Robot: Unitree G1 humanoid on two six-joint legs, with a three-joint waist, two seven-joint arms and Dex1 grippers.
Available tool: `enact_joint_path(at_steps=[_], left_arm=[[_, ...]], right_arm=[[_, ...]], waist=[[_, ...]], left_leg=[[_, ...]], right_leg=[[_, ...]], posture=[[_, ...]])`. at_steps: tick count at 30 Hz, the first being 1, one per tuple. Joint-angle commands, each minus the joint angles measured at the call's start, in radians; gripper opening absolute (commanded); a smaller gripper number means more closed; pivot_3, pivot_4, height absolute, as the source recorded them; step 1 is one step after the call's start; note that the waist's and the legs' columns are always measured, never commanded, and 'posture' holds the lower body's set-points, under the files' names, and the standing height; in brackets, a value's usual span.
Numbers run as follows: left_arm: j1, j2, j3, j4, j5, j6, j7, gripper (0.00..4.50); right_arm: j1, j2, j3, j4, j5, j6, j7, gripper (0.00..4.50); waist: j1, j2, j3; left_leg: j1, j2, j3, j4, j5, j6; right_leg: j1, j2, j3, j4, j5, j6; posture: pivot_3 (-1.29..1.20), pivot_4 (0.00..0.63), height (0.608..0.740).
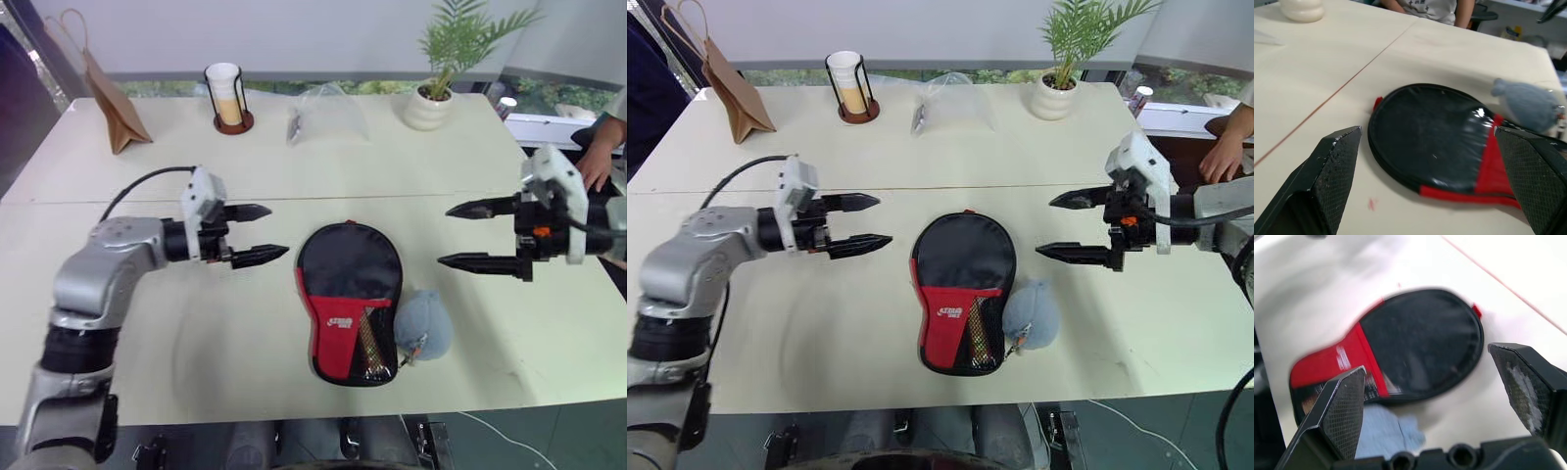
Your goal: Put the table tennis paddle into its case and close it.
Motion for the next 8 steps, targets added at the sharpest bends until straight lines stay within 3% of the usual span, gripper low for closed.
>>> enact_joint_path(at_steps=[1, 8], left_arm=[[0.052, 0.038, 0.083, -0.102, -0.084, 0.052, 0.033, 4.5], [0.105, 0.09, 0.131, -0.166, -0.162, 0.098, 0.084, 4.5]], right_arm=[[0.011, -0.006, -0.04, -0.028, 0.003, -0.006, -0.014, 4.39], [0.011, 0.005, -0.023, -0.034, 0.005, -0.001, -0.033, 4.39]], waist=[[-0.001, 0.0, 0.0], [0.0, 0.0, 0.0]], left_leg=[[0.0, 0.0, 0.0, 0.0, 0.0, 0.0], [0.0, 0.0, 0.0, 0.0, 0.0, 0.0]], right_leg=[[0.0, 0.0, 0.0, 0.0, 0.0, 0.0], [0.0, 0.0, 0.001, 0.0, 0.0, 0.0]], posture=[[0.0, 0.15, 0.74], [0.0, 0.15, 0.74]])
